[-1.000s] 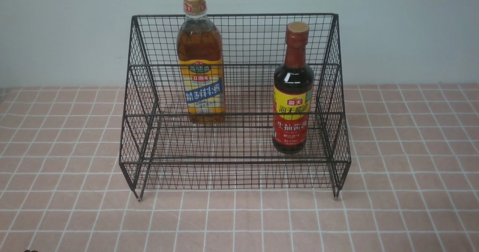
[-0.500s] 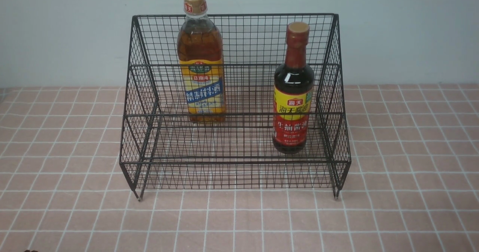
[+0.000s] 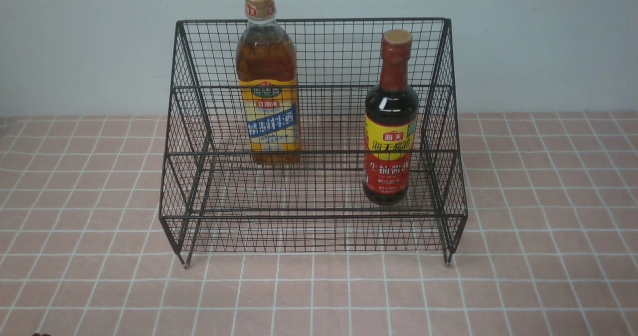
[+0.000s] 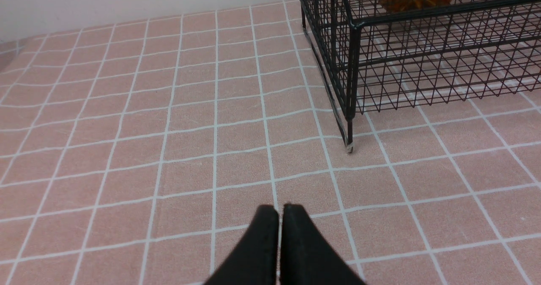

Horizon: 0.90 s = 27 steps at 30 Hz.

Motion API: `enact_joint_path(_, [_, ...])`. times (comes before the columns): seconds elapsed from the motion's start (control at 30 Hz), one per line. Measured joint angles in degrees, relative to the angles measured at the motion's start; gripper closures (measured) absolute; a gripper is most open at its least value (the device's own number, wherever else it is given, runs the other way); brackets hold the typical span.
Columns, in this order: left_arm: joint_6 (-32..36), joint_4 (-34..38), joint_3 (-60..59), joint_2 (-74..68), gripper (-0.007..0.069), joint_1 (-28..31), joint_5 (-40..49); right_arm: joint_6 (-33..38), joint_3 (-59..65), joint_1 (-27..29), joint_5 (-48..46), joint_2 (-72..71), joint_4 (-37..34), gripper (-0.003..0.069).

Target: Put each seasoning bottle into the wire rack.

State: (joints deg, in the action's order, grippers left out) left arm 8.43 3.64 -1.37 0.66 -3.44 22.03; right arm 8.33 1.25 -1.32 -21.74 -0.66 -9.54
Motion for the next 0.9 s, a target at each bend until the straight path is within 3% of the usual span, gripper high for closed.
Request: enact_joint_path(0.9, [0.01, 0.00, 0.00, 0.00, 0.0631, 0.00, 0.00, 0.88, 0.00, 0.00, 0.00, 0.00, 0.00, 0.0671])
